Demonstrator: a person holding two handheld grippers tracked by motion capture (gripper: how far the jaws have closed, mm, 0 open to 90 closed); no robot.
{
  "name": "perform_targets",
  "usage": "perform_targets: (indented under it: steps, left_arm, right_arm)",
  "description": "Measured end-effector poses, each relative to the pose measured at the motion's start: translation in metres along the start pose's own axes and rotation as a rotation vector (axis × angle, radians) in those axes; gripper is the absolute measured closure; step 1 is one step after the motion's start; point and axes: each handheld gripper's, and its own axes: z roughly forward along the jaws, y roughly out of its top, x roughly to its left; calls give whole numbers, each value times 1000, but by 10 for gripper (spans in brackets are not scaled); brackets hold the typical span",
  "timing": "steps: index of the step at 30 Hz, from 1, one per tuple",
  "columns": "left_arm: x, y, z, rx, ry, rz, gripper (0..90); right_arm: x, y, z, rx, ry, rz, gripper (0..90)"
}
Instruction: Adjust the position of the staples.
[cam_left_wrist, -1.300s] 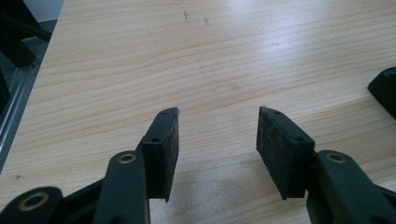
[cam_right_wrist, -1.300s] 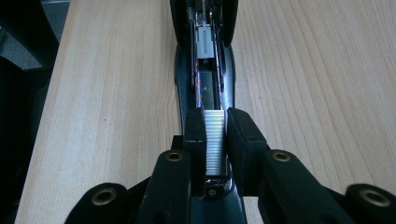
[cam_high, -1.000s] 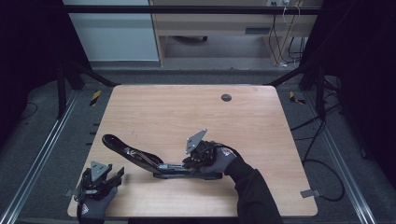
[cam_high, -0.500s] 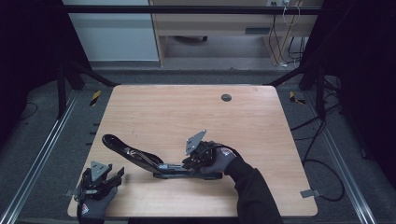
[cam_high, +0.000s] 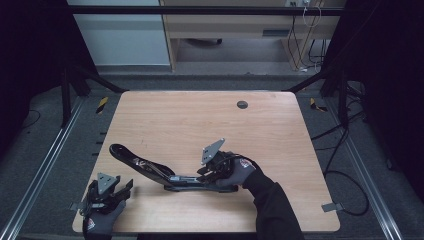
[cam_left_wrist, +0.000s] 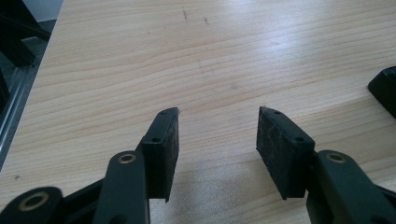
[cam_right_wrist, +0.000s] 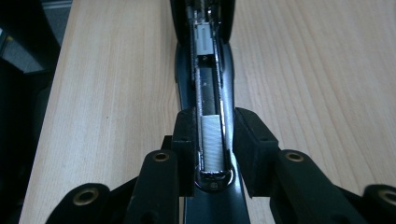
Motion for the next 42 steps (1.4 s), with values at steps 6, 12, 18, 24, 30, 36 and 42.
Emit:
perform_targets:
  steps: [6,12,18,24,30,36,42]
  left_arm:
    - [0,0,-1,-3,-1,-3,484]
    - [0,0,-1,-4,-8,-9,482]
    - [0,1,-3,-17,-17,-24,481]
    - [0,3,-7,-45,-40,-40,478]
    - [2,5,-9,-54,-54,-57,473]
    - [5,6,-12,-77,-52,-75,471]
    - [14,12,-23,-132,-73,-125,465]
  right_arm:
    - [1,0,-9,-31,-85,51,684]
    - [5,-1,-22,-95,-184,125,668]
    - [9,-12,-42,-174,-323,241,664]
    - [13,-27,-60,-223,-470,348,663]
    - [16,-51,-71,-260,-521,427,663]
    - [22,-71,-71,-249,-549,452,648]
    - [34,-101,-67,-263,-588,527,649]
